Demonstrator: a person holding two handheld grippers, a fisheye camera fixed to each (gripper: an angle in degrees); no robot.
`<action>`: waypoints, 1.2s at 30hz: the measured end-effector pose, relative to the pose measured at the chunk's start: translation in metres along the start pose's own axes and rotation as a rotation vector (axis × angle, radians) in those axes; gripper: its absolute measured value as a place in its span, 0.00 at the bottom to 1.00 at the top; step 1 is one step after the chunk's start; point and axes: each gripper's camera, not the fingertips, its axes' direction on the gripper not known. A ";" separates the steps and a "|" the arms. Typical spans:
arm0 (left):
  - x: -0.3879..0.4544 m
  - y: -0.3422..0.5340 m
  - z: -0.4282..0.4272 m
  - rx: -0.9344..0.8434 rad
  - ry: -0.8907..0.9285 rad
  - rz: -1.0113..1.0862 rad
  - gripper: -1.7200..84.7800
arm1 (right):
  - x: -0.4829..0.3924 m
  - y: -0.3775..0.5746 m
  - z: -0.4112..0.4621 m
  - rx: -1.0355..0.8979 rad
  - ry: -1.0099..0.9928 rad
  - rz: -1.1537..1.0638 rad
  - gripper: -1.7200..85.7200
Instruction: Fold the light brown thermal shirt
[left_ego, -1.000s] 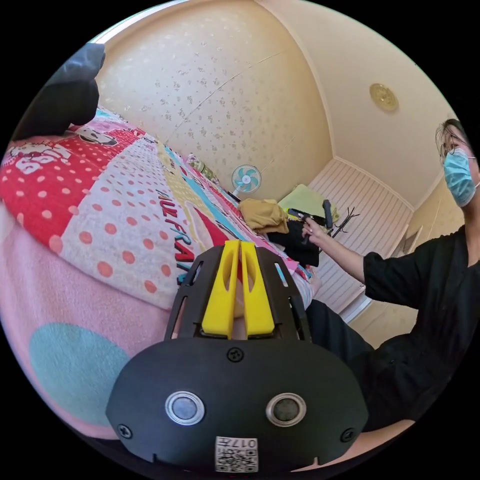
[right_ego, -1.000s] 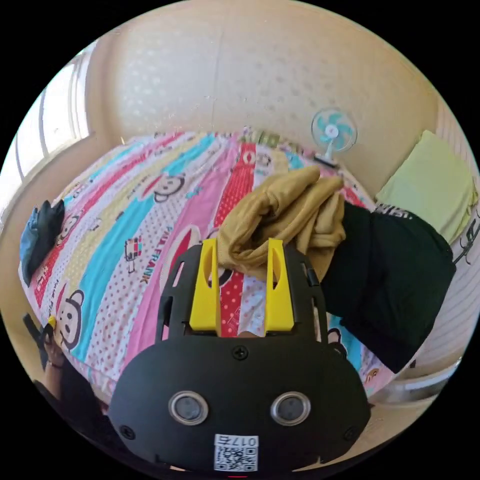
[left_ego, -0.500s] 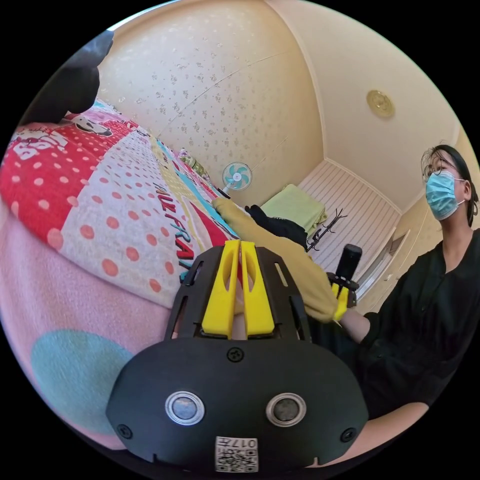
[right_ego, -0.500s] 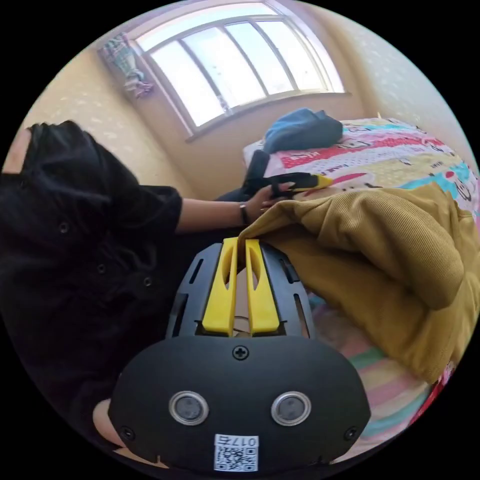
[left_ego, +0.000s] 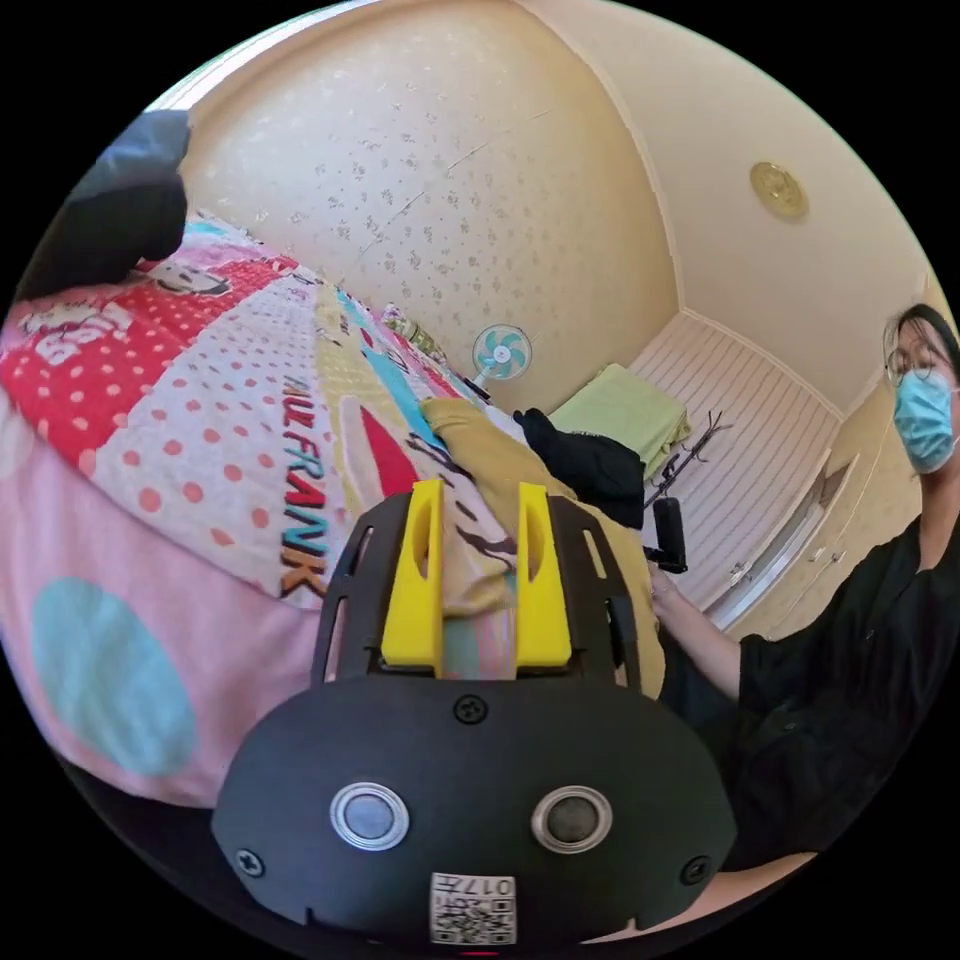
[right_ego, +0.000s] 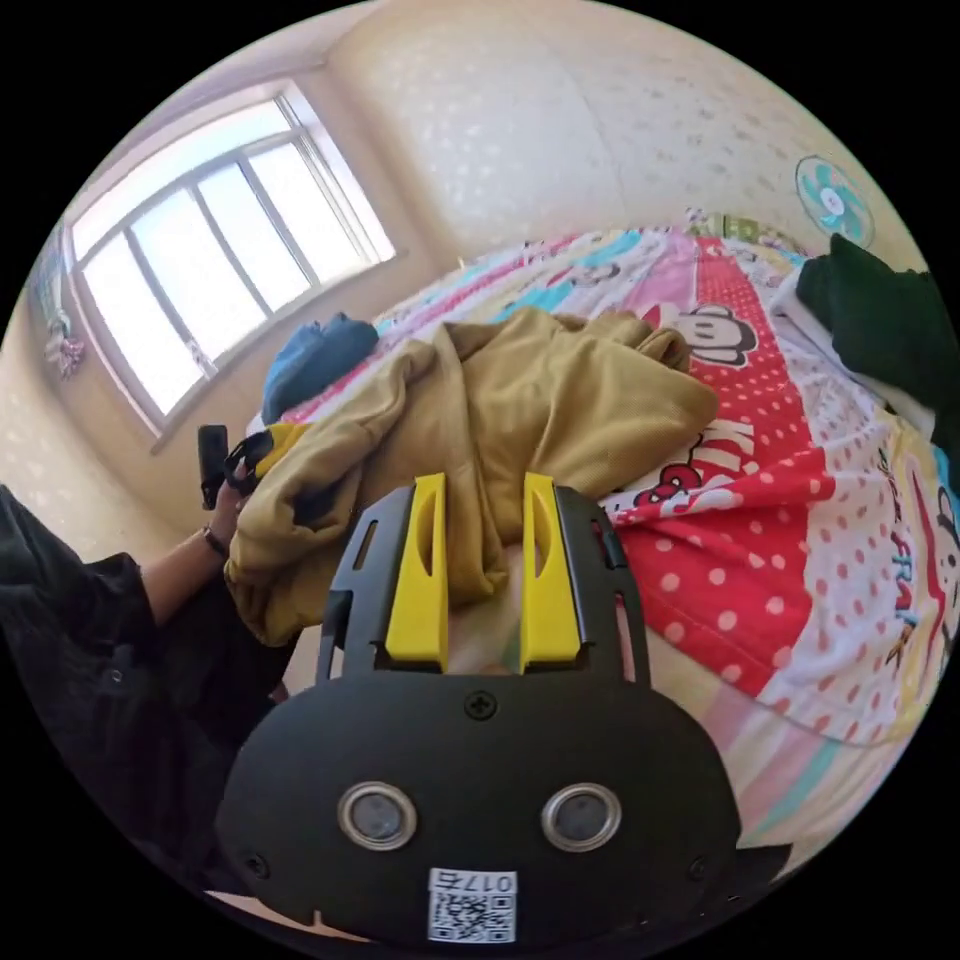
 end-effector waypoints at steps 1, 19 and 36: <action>0.036 -0.016 0.011 -0.052 0.009 0.138 0.14 | 0.003 0.002 -0.005 0.017 -0.017 0.052 0.13; 0.149 -0.036 0.027 -0.194 -0.466 0.425 0.07 | -0.071 0.030 -0.111 -0.097 0.400 0.016 0.06; 0.079 -0.006 -0.130 0.449 -0.862 -0.247 0.16 | -0.052 -0.026 -0.218 0.008 -0.410 -0.032 0.09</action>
